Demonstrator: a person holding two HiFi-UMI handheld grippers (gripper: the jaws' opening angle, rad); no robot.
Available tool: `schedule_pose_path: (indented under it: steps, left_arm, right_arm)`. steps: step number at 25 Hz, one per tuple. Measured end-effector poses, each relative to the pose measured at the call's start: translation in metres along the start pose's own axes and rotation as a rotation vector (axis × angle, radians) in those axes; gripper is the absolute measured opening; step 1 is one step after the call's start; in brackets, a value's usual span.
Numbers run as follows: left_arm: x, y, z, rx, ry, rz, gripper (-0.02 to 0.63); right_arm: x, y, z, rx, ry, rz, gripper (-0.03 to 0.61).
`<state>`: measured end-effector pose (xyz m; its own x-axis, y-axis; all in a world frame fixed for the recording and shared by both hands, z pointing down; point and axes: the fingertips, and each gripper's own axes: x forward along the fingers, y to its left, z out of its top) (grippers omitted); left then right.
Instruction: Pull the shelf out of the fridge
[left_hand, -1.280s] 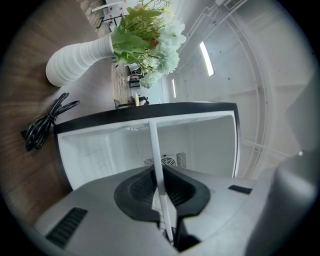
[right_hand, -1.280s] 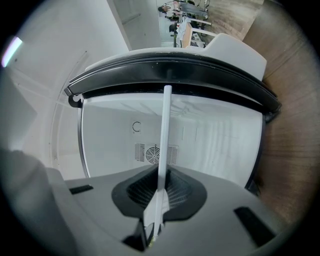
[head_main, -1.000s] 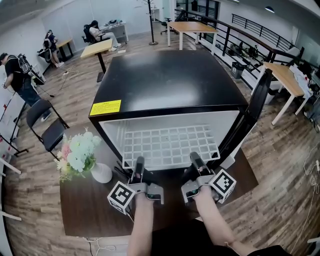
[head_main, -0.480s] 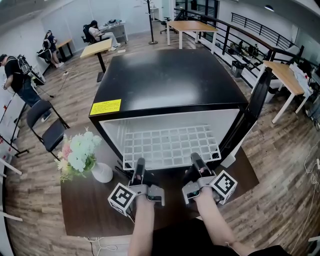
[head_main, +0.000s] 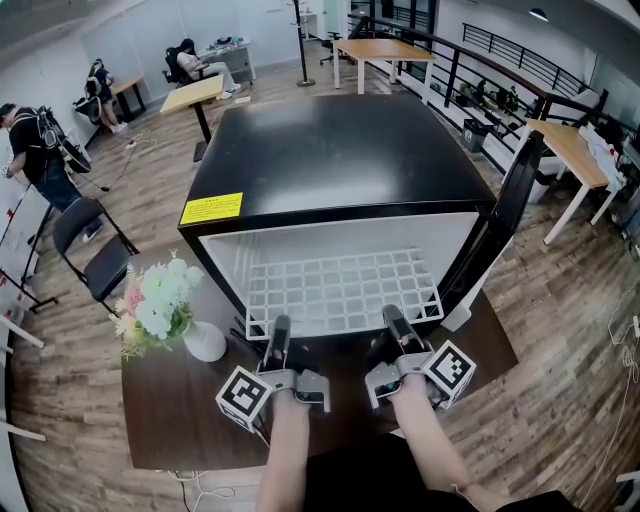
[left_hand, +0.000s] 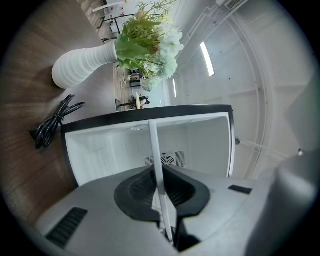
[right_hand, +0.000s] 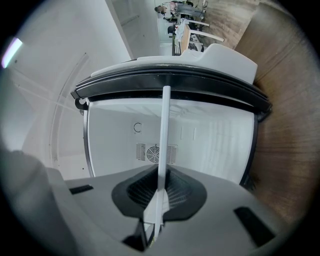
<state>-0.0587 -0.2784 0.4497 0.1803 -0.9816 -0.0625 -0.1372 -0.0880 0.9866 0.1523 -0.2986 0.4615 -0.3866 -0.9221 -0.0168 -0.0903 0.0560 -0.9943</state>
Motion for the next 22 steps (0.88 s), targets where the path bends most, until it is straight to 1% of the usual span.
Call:
schedule_pose_path:
  steps: [22]
  left_arm:
    - [-0.012,-0.001,-0.004,0.0,0.004,0.006,0.029]
  right_arm:
    - [-0.012,0.001,-0.004,0.002,0.002,0.006,0.012]
